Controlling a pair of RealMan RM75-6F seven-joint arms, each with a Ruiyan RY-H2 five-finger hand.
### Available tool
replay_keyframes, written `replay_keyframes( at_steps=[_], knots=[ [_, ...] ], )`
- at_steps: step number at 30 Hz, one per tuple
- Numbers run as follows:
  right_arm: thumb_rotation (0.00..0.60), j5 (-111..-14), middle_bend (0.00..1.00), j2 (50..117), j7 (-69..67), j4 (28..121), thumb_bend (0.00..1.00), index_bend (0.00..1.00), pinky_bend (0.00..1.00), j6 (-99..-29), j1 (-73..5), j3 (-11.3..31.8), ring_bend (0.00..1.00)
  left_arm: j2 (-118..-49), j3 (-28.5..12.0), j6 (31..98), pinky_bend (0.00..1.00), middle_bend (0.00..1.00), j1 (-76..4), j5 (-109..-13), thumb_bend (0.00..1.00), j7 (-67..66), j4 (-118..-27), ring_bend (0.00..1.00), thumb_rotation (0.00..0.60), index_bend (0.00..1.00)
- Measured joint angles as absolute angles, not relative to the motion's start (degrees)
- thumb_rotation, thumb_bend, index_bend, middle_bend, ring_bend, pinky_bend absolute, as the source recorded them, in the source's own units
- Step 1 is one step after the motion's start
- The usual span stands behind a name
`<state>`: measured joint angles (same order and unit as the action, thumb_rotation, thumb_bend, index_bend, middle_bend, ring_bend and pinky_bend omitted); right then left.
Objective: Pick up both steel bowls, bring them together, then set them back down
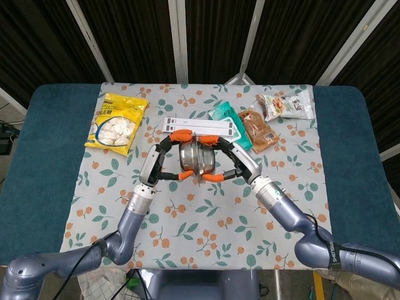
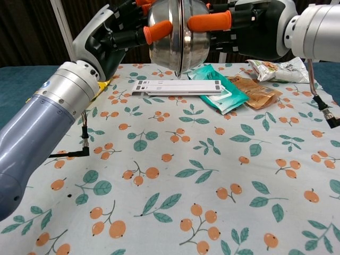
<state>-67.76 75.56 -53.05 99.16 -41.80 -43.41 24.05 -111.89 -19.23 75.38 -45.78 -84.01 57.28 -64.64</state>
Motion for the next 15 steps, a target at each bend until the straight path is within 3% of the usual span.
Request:
replay_keyframes(
  at_steps=[9,15],
  knots=[
    [0.6,-67.58,0.33,73.49,-54.26,98.61,0.13,0.4,0.09,-41.89,-42.26,24.86,0.38,-110.59,-19.66,75.99,0.4,0.21,-45.27,-83.7,0.01,58.13,-63.79,0.17,0.6,0.43],
    [0.6,-68.88,0.33,70.84,-54.22,96.06,0.13,0.41,0.09,-42.18,-40.95,24.66,0.38,-105.78,-19.89,76.53,0.4,0.21,-44.26,-84.0,0.01,56.05,-66.2,0.17,0.6,0.43]
  ],
)
